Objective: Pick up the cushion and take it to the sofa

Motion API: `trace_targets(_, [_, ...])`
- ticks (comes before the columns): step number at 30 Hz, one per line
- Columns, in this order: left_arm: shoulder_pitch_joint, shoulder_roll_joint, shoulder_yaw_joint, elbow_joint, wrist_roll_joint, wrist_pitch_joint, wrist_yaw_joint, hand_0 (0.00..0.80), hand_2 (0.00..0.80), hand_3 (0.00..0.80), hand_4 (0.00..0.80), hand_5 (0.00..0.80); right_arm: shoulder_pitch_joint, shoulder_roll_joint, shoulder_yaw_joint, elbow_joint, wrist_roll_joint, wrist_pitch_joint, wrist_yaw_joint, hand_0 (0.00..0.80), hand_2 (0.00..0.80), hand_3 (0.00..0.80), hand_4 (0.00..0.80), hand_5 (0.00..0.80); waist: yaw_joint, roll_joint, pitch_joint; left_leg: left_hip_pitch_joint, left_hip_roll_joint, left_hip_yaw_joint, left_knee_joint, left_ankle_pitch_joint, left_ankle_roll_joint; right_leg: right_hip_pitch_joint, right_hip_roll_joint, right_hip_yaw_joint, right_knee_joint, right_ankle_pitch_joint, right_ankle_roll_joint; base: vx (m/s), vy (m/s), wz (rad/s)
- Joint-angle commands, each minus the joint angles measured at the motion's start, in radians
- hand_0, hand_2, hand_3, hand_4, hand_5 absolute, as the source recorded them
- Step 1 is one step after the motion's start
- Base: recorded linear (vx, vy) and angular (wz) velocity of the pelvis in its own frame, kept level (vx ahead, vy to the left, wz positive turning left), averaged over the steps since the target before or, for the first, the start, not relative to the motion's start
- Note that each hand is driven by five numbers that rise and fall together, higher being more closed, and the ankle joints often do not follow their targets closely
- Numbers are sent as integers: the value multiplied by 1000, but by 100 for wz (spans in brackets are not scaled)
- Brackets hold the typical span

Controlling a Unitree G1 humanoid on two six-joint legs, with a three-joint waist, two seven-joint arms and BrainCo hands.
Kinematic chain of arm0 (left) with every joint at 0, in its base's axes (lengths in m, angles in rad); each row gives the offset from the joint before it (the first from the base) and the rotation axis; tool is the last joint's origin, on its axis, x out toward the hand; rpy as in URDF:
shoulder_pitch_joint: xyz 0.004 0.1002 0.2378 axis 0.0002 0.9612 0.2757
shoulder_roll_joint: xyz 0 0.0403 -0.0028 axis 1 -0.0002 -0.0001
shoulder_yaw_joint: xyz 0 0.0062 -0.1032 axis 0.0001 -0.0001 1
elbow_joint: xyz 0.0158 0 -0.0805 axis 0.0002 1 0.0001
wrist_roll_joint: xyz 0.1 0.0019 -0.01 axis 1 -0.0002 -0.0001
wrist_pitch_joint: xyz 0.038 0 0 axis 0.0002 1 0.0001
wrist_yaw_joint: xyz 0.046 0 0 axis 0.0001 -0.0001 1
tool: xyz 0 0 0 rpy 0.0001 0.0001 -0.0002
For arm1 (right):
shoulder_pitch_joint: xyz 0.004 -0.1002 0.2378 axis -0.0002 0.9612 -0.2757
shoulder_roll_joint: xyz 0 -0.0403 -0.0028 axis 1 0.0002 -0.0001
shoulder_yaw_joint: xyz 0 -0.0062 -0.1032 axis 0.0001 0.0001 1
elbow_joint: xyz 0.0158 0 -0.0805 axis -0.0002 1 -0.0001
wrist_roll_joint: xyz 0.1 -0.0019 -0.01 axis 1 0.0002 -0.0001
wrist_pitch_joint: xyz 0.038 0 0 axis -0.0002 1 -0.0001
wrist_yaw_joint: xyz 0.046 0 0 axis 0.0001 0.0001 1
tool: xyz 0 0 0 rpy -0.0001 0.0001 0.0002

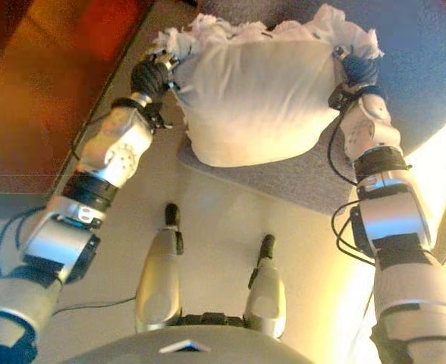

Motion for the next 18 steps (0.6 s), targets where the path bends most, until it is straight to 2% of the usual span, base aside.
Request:
trace_targets(1, [-93,-12,-40,-2,-21,-17,-30,800,800,800,800,800,-78,0,-6,-52,32,-41,2,800,800,800,800,800,12,-15,0,-150,30,-30,52,71,-111,133,-38,-16,-8,2,7,0,0,0])
trace_targets(12, [-146,-56,-84,-81,-90,17,-9,800,800,800,800,800,-217,-80,28,3,35,-25,-52,800,800,800,800,800,13,-44,-2,-144,29,-5,55,45,-90,84,-32,-32,13,24,-1,-6,-2,-5])
trace_targets(18, [-175,-90,-100,-70,-157,-4,26,800,800,800,800,800,-297,-90,73,40,39,-17,-38,800,800,800,800,800,14,-49,-6,-150,21,0,59,36,-80,58,-32,-36,32,27,-5,-1,6,0])
